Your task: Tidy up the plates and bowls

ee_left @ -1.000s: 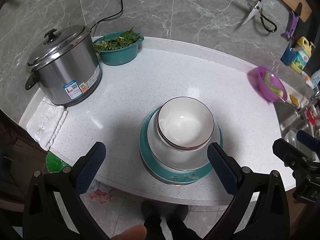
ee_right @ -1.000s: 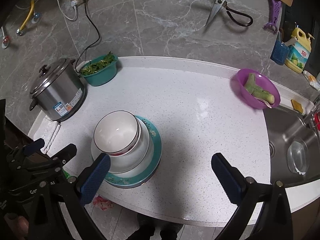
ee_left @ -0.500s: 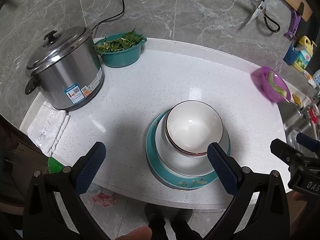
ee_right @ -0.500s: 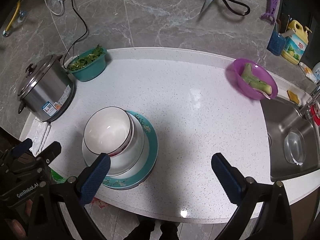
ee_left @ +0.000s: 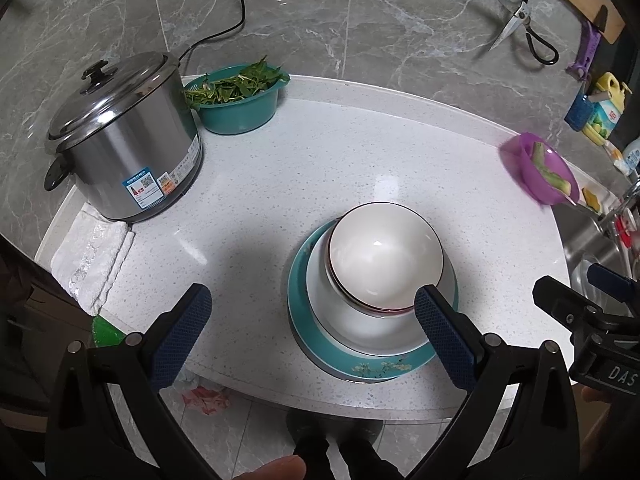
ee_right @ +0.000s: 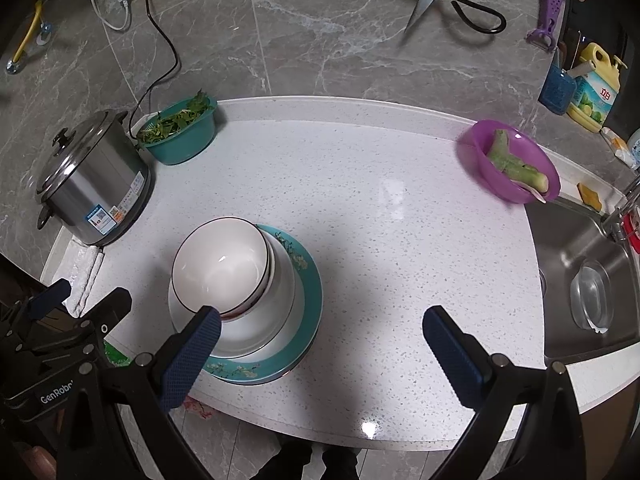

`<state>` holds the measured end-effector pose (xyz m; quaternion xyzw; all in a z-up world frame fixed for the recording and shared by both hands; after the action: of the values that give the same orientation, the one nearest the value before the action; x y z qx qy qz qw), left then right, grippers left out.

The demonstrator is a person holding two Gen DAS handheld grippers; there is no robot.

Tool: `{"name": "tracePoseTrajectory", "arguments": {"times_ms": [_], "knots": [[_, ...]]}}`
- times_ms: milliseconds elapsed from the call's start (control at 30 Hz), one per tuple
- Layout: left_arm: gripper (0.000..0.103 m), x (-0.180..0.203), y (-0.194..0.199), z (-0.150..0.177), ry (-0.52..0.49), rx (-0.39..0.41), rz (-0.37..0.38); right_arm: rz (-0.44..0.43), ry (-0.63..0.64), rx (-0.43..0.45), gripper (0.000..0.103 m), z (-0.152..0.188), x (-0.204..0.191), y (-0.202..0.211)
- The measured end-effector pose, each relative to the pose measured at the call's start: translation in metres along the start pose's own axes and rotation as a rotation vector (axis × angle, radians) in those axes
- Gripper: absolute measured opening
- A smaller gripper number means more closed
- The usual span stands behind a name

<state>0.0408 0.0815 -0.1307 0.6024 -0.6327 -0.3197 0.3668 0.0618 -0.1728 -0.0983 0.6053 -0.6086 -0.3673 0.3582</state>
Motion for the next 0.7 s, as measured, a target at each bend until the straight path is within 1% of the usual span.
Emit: {"name": "tracePoseTrajectory", "arguments": {"times_ms": [700], "knots": [[0.103, 0.0020, -0.0001, -0.0029, -0.004, 0.002, -0.004, 0.000, 0.006, -0.001, 0.103, -0.0006, -0.0017, -0.0018]]}}
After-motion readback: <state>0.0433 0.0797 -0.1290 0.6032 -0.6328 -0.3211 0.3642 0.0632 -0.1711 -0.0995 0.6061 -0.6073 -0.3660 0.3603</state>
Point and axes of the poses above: each gripper's, at about its wrist camera, not at the fingertips, and y roughly against the way its jaws point, x to its right, z to its underside, the point moved 7 cm from there along -y, roughly the way its jaws point, and after that the axes turned 3 degrees about z, right-handed, at the moved point
